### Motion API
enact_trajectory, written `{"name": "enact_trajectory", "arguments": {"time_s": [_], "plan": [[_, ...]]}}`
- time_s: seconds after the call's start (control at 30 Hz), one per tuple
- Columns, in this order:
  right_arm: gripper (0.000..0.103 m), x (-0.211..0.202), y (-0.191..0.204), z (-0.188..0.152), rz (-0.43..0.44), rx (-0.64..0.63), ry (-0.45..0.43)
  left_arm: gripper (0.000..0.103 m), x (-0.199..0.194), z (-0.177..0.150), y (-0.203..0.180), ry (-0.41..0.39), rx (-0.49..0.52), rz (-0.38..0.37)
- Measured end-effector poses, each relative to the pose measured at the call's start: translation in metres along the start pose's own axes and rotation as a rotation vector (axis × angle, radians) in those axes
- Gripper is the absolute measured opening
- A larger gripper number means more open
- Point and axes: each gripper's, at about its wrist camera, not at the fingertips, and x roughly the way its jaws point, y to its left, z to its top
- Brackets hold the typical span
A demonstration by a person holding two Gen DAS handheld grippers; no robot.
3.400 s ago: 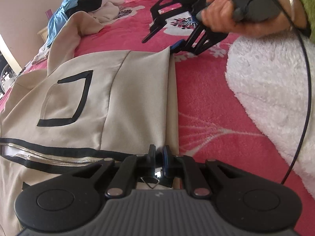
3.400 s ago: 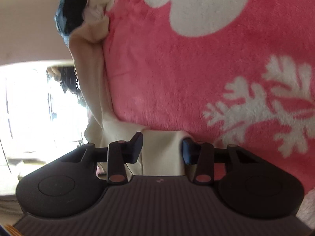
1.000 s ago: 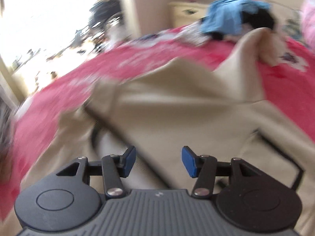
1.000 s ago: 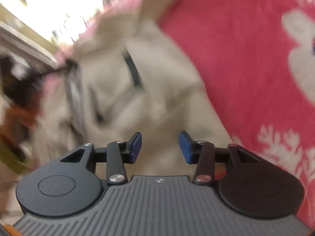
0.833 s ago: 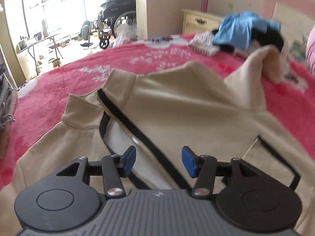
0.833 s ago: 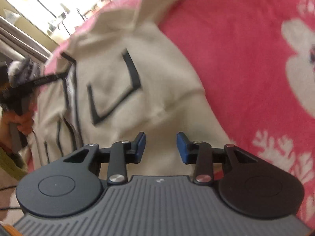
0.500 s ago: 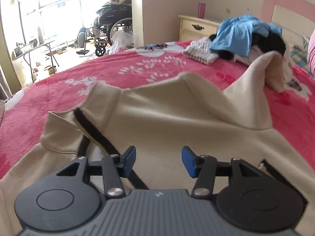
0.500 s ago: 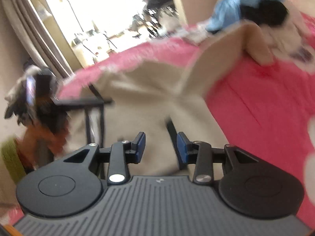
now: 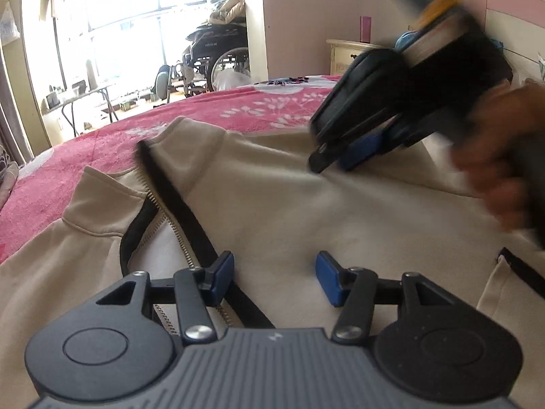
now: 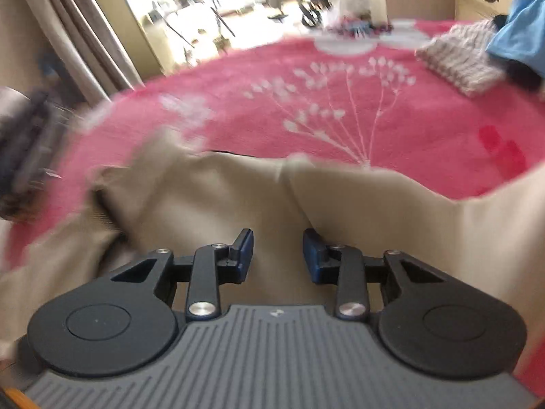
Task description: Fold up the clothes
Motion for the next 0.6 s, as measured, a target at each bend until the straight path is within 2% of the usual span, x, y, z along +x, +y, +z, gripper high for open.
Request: {"name": "enact_trajectory", "arguments": {"time_s": [0.07, 0.23, 0.33, 0.37, 0.43, 0.53, 0.57, 0.6], "plan": [[0.020, 0.018, -0.010, 0.009, 0.013, 0.045, -0.030, 0.055, 0.000, 0.000, 0.000, -0.004, -0.003, -0.002], [0.022, 0.009, -0.016, 0.020, 0.053, 0.149, -0.065, 0.056, 0.000, -0.001, 0.002, -0.012, -0.015, -0.009], [0.023, -0.016, -0.016, 0.019, 0.094, 0.166, -0.115, 0.056, 0.000, -0.002, 0.002, -0.014, -0.016, -0.009], [0.025, -0.025, -0.020, 0.018, 0.099, 0.197, -0.131, 0.056, 0.000, -0.002, 0.002, -0.015, -0.016, -0.009], [0.031, -0.047, -0.038, 0.011, 0.172, 0.331, -0.169, 0.056, 0.000, -0.002, 0.002, -0.015, -0.017, -0.010], [0.039, -0.087, -0.076, -0.016, 0.249, 0.521, -0.226, 0.056, 0.000, -0.002, 0.001, -0.016, -0.015, -0.007], [0.044, -0.103, -0.091, -0.028, 0.245, 0.578, -0.257, 0.056, 0.000, -0.002, 0.001, -0.016, -0.013, -0.005], [0.046, -0.119, -0.109, -0.039, 0.218, 0.627, -0.290, 0.056, 0.000, -0.002, 0.001, -0.016, -0.012, -0.003]]}}
